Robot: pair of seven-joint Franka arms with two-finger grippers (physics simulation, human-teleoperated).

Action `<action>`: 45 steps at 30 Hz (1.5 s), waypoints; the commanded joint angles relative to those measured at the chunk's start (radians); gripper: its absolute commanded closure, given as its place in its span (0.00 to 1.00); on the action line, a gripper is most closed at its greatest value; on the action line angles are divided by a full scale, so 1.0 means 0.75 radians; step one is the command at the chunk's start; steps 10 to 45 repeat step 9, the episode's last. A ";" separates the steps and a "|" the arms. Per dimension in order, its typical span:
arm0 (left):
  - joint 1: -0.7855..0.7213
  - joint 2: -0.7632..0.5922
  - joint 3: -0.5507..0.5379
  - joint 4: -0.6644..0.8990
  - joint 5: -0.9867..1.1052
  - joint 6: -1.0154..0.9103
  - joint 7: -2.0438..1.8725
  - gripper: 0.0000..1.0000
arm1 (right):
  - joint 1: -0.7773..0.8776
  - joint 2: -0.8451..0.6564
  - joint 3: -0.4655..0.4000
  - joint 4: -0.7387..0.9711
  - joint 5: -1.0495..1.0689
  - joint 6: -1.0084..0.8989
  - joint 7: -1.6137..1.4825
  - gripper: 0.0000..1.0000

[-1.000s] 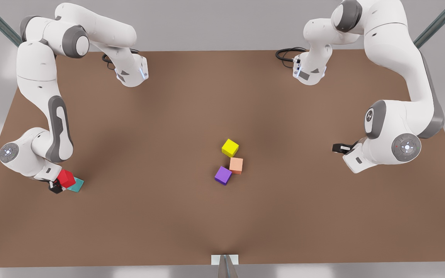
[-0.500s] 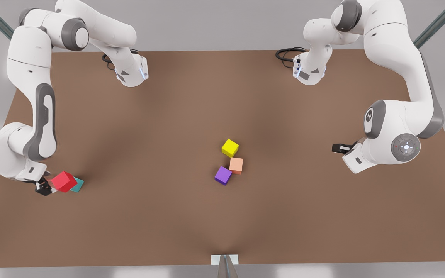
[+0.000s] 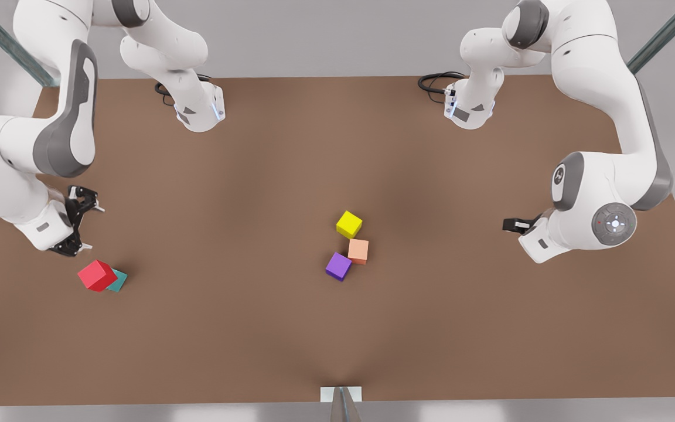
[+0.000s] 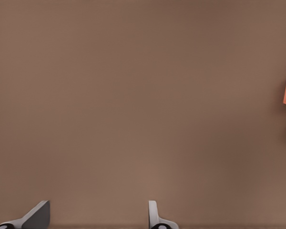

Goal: Pick up red wooden cube and pass to hand red wooden cube and place in blue wooden cube

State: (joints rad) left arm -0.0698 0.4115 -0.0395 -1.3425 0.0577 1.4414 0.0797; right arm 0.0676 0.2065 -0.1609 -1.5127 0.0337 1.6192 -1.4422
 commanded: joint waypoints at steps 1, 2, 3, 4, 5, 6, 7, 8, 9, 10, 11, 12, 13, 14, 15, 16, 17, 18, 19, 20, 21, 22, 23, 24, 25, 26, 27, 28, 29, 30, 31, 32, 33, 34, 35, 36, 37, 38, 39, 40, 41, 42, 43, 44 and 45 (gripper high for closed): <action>0.017 0.000 0.004 0.002 0.001 -0.022 -0.002 0.00 | 0.000 -0.005 0.000 0.004 -0.027 -0.089 1.633 0.00; 0.011 0.004 0.002 0.004 0.005 -0.022 -0.008 0.00 | 0.000 -0.005 0.000 0.002 -0.027 -0.089 1.633 0.00; 0.009 0.004 0.002 0.004 0.009 -0.022 -0.012 0.00 | 0.000 -0.005 0.000 0.002 -0.027 -0.089 1.635 0.00; 0.011 0.004 0.002 0.004 0.007 -0.022 -0.012 0.00 | 0.000 -0.007 0.000 0.002 -0.027 -0.087 1.633 0.00; 0.011 0.004 0.002 0.004 0.007 -0.022 -0.012 0.00 | 0.000 -0.010 0.000 -0.002 -0.037 -0.087 1.635 0.00; 0.009 0.004 0.002 0.004 0.007 -0.022 -0.012 0.00 | 0.000 -0.010 0.000 -0.002 -0.039 -0.087 1.633 0.00; 0.009 0.004 0.002 0.004 0.007 -0.022 -0.012 0.00 | 0.000 -0.012 0.000 -0.002 -0.039 -0.087 1.633 0.00; 0.009 0.004 0.002 0.004 0.007 -0.022 -0.012 0.00 | 0.000 -0.012 0.000 -0.002 -0.041 -0.087 1.633 0.00; 0.009 0.004 0.002 0.004 0.007 -0.022 -0.012 0.00 | 0.000 -0.012 0.000 -0.002 -0.041 -0.087 1.631 0.00; 0.009 0.004 0.002 0.004 0.007 -0.022 -0.012 0.00 | 0.000 -0.012 0.000 -0.002 -0.041 -0.087 1.631 0.00; 0.009 0.004 0.002 0.004 0.007 -0.022 -0.012 0.00 | 0.000 -0.012 0.000 -0.002 -0.041 -0.087 1.631 0.00; 0.009 0.004 0.002 0.004 0.007 -0.022 -0.012 0.00 | 0.000 -0.012 0.000 -0.002 -0.041 -0.087 1.631 0.00; 0.009 0.004 0.002 0.004 0.007 -0.022 -0.012 0.00 | 0.000 -0.012 0.000 -0.002 -0.041 -0.087 1.631 0.00; 0.009 0.004 0.002 0.004 0.007 -0.022 -0.012 0.00 | 0.000 -0.012 0.000 -0.002 -0.041 -0.087 1.631 0.00; 0.009 0.004 0.002 0.004 0.007 -0.022 -0.012 0.00 | 0.000 -0.012 0.000 -0.002 -0.041 -0.087 1.631 0.00; 0.009 0.004 0.002 0.004 0.007 -0.022 -0.012 0.00 | 0.000 -0.012 0.000 -0.002 -0.041 -0.087 1.631 0.00; 0.009 0.004 0.002 0.004 0.007 -0.022 -0.012 0.00 | 0.000 -0.012 0.000 -0.002 -0.041 -0.087 1.631 0.00; 0.009 0.004 0.002 0.004 0.007 -0.022 -0.012 0.00 | 0.000 -0.012 0.000 -0.002 -0.041 -0.087 1.631 0.00; 0.009 0.004 0.002 0.004 0.007 -0.022 -0.012 0.00 | 0.000 -0.012 0.000 -0.002 -0.041 -0.087 1.631 0.00; 0.009 0.004 0.002 0.004 0.007 -0.022 -0.012 0.00 | 0.000 -0.012 0.000 -0.002 -0.041 -0.087 1.631 0.00; 0.009 0.004 0.002 0.004 0.007 -0.022 -0.012 0.00 | 0.000 -0.012 0.000 -0.002 -0.041 -0.087 1.631 0.00; 0.009 0.004 0.002 0.004 0.007 -0.022 -0.012 0.00 | 0.000 -0.012 0.000 -0.002 -0.041 -0.087 1.631 0.00; 0.009 0.004 0.002 0.004 0.007 -0.022 -0.012 0.00 | 0.000 -0.012 0.000 -0.002 -0.041 -0.087 1.631 0.00; 0.009 0.004 0.002 0.004 0.007 -0.022 -0.012 0.00 | 0.000 -0.012 0.000 -0.002 -0.041 -0.087 1.631 0.00; 0.009 0.004 0.002 0.004 0.007 -0.022 -0.012 0.00 | 0.000 -0.012 0.000 -0.002 -0.041 -0.087 1.631 0.00; 0.009 0.004 0.002 0.004 0.007 -0.022 -0.012 0.00 | 0.000 -0.012 0.000 -0.002 -0.041 -0.087 1.631 0.00; 0.009 0.004 0.002 0.004 0.007 -0.022 -0.012 0.00 | 0.000 -0.012 0.000 -0.002 -0.041 -0.087 1.631 0.00; 0.009 0.004 0.002 0.004 0.007 -0.022 -0.012 0.00 | 0.000 -0.012 0.000 -0.002 -0.041 -0.087 1.631 0.00; 0.009 0.004 0.002 0.004 0.007 -0.022 -0.012 0.00 | 0.000 -0.012 0.000 -0.002 -0.041 -0.087 1.631 0.00; 0.009 0.004 0.002 0.004 0.007 -0.022 -0.012 0.00 | 0.000 -0.012 0.000 -0.002 -0.041 -0.087 1.631 0.00; 0.009 0.004 0.002 0.004 0.007 -0.022 -0.012 0.00 | 0.000 -0.012 0.000 -0.002 -0.041 -0.087 1.631 0.00; 0.009 0.004 0.002 0.004 0.007 -0.022 -0.012 0.00 | 0.000 -0.012 0.000 -0.002 -0.041 -0.087 1.631 0.00; 0.009 0.004 0.002 0.004 0.007 -0.022 -0.012 0.00 | 0.000 -0.012 0.000 -0.002 -0.041 -0.087 1.631 0.00; 0.009 0.004 0.002 0.004 0.007 -0.022 -0.012 0.00 | 0.000 -0.012 0.000 -0.002 -0.041 -0.087 1.631 0.00; 0.009 0.004 0.002 0.004 0.007 -0.022 -0.012 0.00 | 0.000 -0.012 0.000 -0.002 -0.041 -0.087 1.631 0.00; 0.009 0.004 0.002 0.004 0.007 -0.022 -0.012 0.00 | 0.000 -0.012 0.000 -0.002 -0.041 -0.087 1.631 0.00; 0.009 0.004 0.002 0.004 0.007 -0.022 -0.012 0.00 | 0.000 -0.012 0.000 -0.002 -0.041 -0.087 1.631 0.00; 0.009 0.004 0.002 0.004 0.007 -0.022 -0.012 0.00 | 0.000 -0.012 0.000 -0.002 -0.041 -0.087 1.631 0.00; 0.009 0.004 0.002 0.004 0.007 -0.022 -0.012 0.00 | 0.000 -0.012 0.000 -0.002 -0.041 -0.087 1.631 0.00; 0.009 0.004 0.002 0.004 0.007 -0.022 -0.012 0.00 | 0.000 -0.012 0.000 -0.002 -0.041 -0.087 1.631 0.00; 0.009 0.004 0.002 0.004 0.007 -0.022 -0.012 0.00 | 0.000 -0.012 0.000 -0.002 -0.041 -0.087 1.631 0.00; 0.009 0.004 0.002 0.004 0.007 -0.022 -0.012 0.00 | 0.000 -0.012 0.000 -0.002 -0.041 -0.087 1.631 0.00; 0.009 0.004 0.002 0.004 0.007 -0.022 -0.012 0.00 | 0.000 -0.012 0.000 -0.002 -0.041 -0.087 1.631 0.00; 0.009 0.004 0.002 0.004 0.007 -0.022 -0.012 0.00 | 0.000 -0.012 0.000 -0.002 -0.041 -0.087 1.631 0.00; 0.009 0.004 0.002 0.004 0.007 -0.022 -0.012 0.00 | 0.000 -0.012 0.000 -0.002 -0.041 -0.087 1.631 0.00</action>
